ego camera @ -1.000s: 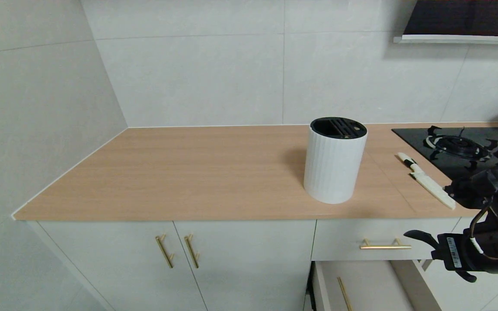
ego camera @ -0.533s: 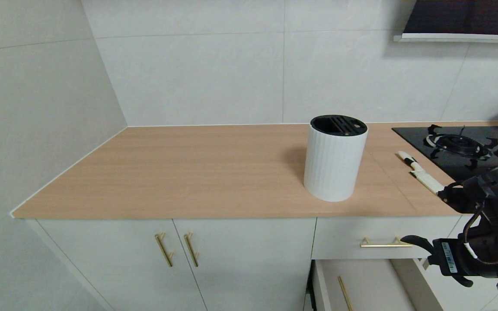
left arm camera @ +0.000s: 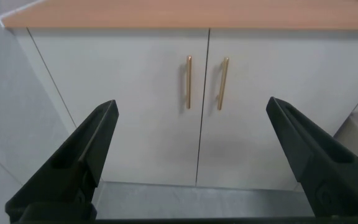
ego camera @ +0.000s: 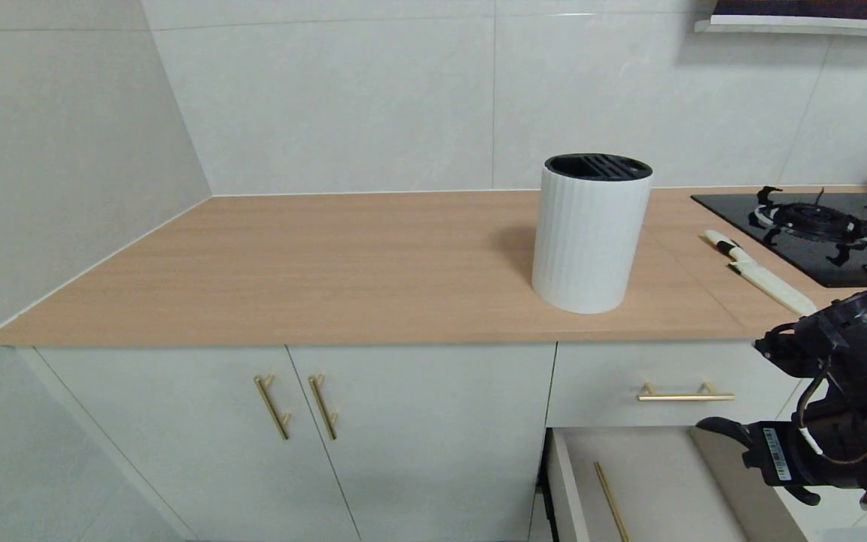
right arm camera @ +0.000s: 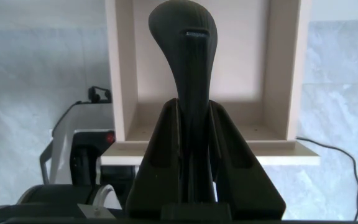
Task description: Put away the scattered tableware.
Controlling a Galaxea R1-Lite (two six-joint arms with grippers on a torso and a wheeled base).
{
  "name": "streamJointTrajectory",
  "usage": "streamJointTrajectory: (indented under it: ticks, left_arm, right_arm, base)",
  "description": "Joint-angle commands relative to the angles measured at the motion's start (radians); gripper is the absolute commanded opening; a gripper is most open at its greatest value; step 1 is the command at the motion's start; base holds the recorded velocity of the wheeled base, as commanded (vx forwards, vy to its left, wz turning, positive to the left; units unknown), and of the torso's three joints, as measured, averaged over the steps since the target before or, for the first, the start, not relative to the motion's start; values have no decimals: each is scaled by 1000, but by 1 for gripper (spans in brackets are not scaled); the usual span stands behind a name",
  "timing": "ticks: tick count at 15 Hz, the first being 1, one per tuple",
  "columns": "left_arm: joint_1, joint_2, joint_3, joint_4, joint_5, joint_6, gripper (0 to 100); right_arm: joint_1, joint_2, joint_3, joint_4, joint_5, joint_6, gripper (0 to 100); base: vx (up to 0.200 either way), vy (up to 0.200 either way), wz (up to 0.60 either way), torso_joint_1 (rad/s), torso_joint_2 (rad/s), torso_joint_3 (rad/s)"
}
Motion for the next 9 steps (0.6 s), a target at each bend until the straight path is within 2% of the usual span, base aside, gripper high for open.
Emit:
streamJointTrajectory:
  ticks: [1, 9]
  left_arm:
    - [0, 0, 0, 0, 0, 0, 100]
    - [0, 0, 0, 0, 0, 0, 100]
  right_arm:
    - [1, 17, 1, 0, 0, 0, 0]
    - [1, 60, 3, -1, -6, 1, 0]
  base:
    - [0, 0, 0, -178, 500, 305]
    - [0, 0, 0, -150, 477, 322]
